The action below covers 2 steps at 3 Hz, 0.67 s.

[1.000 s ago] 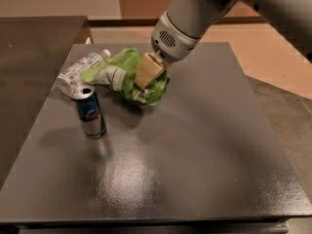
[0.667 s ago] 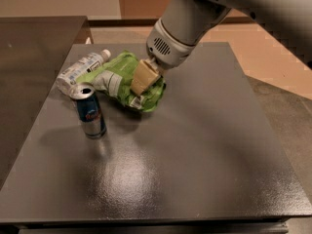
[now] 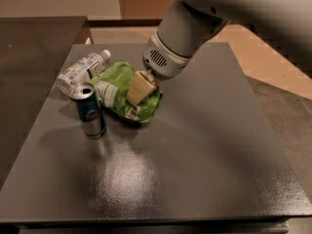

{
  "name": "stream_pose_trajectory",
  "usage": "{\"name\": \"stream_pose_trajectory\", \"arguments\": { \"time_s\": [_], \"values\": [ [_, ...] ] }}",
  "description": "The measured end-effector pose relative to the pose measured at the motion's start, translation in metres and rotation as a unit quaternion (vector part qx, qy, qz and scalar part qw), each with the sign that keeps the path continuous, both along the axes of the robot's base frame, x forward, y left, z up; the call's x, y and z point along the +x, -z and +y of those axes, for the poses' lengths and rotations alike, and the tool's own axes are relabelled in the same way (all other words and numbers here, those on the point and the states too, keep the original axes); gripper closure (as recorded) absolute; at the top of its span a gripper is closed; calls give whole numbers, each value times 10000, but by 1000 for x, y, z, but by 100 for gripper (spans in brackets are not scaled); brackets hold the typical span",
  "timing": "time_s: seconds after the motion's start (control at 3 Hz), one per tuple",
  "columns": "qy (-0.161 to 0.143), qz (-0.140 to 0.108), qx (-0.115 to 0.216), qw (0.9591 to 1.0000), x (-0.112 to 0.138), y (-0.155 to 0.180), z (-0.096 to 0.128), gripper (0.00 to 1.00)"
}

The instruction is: Move green rice chip bag near redbull can

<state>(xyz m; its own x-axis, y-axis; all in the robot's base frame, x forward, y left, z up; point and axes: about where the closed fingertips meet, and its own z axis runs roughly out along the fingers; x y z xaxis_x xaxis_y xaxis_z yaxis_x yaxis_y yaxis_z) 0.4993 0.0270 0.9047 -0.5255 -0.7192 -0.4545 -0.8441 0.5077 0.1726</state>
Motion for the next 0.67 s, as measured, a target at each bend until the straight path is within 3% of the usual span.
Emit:
{"name": "stream_pose_trajectory", "arguments": {
  "time_s": [0.67],
  "values": [
    [-130, 151, 79, 9998, -6, 8, 7, 35]
  ]
}}
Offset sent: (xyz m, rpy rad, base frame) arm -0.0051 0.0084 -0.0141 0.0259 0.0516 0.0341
